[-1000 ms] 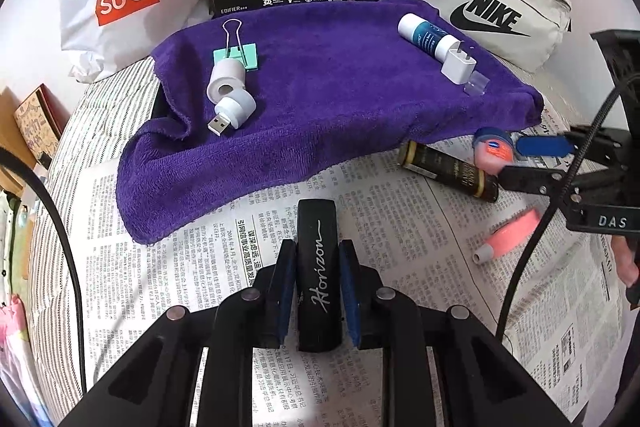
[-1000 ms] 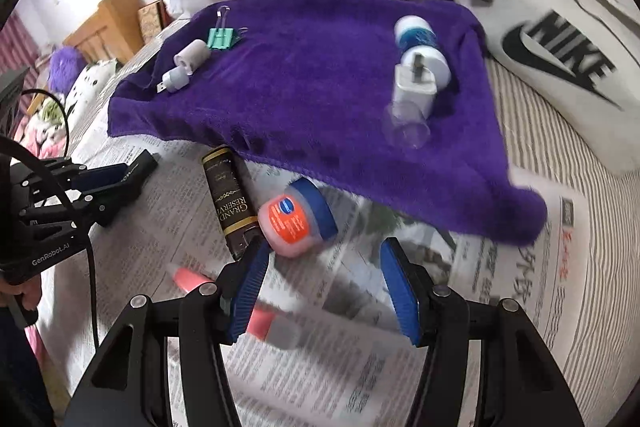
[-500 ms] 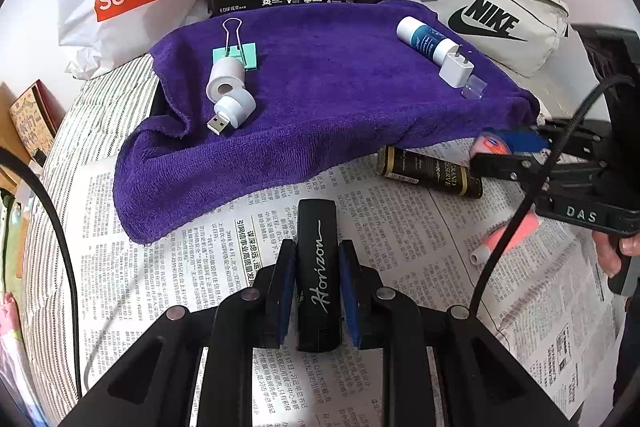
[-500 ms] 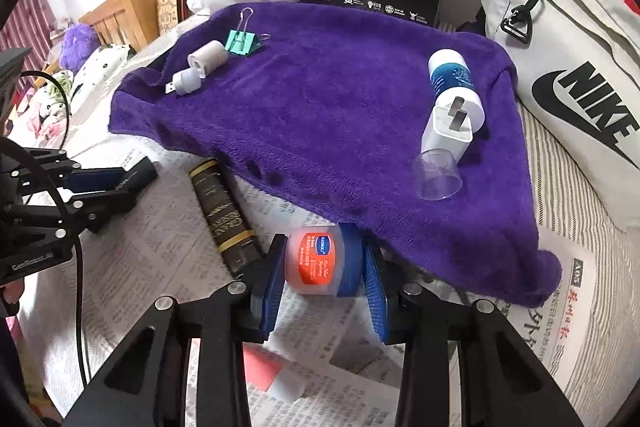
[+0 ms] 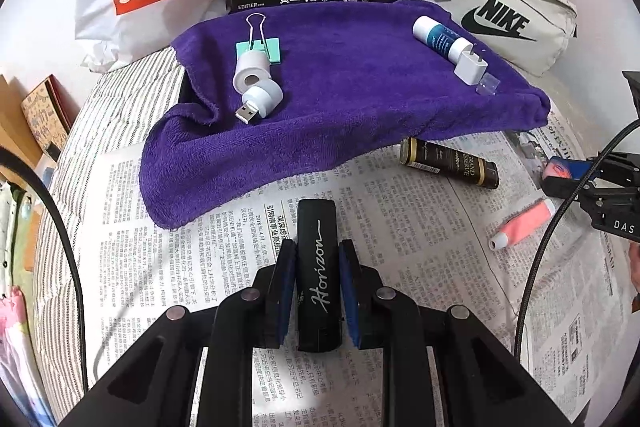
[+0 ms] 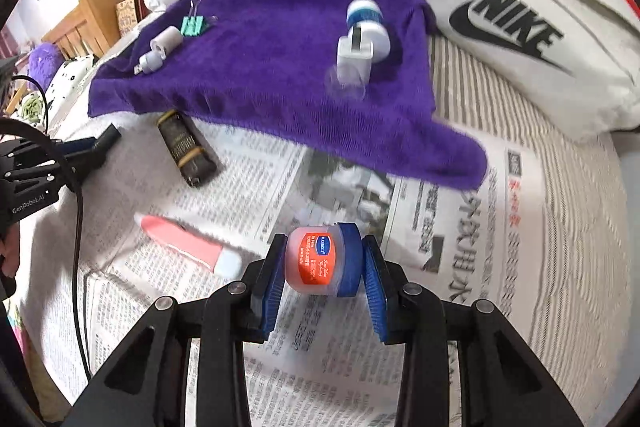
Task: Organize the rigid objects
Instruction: 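Carry the Vaseline jar onto the towel and open the right gripper while the left gripper carries the Horizon case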
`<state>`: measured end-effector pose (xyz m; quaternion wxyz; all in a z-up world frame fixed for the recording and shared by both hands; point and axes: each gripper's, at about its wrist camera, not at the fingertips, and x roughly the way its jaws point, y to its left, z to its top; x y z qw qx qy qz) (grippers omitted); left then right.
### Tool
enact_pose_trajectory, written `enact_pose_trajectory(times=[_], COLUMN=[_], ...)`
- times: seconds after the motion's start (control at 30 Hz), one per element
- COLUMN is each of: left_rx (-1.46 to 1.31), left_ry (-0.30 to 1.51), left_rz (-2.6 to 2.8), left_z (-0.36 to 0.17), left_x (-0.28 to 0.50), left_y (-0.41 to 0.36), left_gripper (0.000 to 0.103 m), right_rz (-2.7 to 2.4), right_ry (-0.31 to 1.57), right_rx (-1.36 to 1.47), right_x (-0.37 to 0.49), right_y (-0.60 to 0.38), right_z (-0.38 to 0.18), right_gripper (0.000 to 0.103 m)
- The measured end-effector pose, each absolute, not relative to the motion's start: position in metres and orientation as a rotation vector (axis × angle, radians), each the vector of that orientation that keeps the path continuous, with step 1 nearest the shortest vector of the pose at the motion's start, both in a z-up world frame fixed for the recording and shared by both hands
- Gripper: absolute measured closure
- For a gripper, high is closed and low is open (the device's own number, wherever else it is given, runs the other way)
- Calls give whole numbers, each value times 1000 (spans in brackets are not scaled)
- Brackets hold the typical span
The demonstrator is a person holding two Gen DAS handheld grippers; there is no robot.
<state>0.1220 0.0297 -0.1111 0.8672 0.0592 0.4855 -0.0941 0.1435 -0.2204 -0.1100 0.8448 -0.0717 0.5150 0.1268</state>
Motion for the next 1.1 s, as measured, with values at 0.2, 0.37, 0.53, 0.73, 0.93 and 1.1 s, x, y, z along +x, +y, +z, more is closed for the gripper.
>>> enact_pose_trajectory(times=[0.2,0.37,0.53,0.73,0.93,1.1], left_rx=[110,80,77,79,79,75], left_ry=[1027,1018,1003,990,975,970], left_rz=[-203,-222,-230,-238,-252,-266], left_z=[-110,-102,-90,-77,-64,-58], left_x=[121,118,121,127,138,149], left_y=[32,35,34,32,30,27], left_gripper=[82,82,82,82,82,82], right_rz=[277,287,308,317,332,351], right_ry=[1081,1055,1043,1043,1029,1022], right_rx=[-133,-112,-91,-72,-50,-33], right_x=[145,146,148,153,158,167], right_y=[-219,-221,-222,-225,-228,-228], right_z=[-109,-96,-88,-83,-72,-63], right_gripper=[67,67,67,67,67,67])
